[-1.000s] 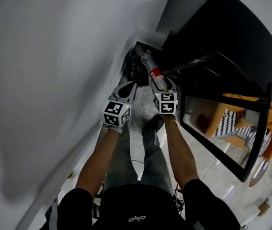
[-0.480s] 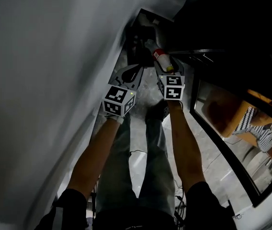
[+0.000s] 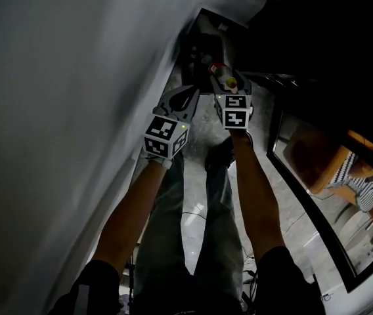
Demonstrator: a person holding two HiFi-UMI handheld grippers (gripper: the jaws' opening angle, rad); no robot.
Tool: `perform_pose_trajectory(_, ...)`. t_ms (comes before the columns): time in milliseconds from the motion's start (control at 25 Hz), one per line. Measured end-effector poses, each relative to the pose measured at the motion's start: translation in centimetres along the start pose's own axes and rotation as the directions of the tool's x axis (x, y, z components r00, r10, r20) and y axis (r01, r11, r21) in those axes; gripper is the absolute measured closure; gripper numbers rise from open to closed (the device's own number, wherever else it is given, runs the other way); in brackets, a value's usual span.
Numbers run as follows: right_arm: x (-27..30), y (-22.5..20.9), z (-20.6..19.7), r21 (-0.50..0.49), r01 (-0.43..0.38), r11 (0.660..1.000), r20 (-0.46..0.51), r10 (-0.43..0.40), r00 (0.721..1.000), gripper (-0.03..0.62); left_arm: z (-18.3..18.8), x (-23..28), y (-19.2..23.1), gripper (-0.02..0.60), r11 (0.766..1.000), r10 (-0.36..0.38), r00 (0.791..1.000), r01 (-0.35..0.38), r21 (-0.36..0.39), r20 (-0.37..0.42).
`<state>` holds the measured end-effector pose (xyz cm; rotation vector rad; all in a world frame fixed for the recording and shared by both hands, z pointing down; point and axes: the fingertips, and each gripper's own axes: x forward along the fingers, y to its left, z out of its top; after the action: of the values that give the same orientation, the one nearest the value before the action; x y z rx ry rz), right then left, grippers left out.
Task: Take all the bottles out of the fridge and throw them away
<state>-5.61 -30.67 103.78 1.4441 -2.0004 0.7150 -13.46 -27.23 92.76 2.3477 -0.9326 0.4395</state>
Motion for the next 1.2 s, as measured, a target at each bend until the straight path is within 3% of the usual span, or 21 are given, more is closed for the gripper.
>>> perform_pose_trajectory(360,-0.7,0.7,-2.1,-0.009,-0.011,1.0,-0.046,0.01,0.999,0.295,0.7,-0.4,0.4,0.581,1.0,0.01,1.0,-0.01,0.002,0.008)
perform_pose_trajectory(680,-7.3,2.2,-2.2,0.003,-0.045,0.999,-0.025,0.045,0.999,0.306,1.6,-3.1,-2.5,0.581,0.999,0.036,0.999,-0.036,-0.008,0.02)
perform_pose_trajectory(1040,-20.8,1.8,3.8,0.039,-0.025,0.999,0.072,0.023,0.997,0.553,6.6,-7.9,-10.0,0.581,0.997,0.079,0.996,-0.08,0.001,0.051)
perform_pose_trajectory(1200,-28.7,0.8,5.8,0.083,-0.038,0.996,0.071,0.032,0.997,0.585,9.1,-11.1,-15.8,0.581,0.997,0.072,0.996,-0.073,0.007,0.059)
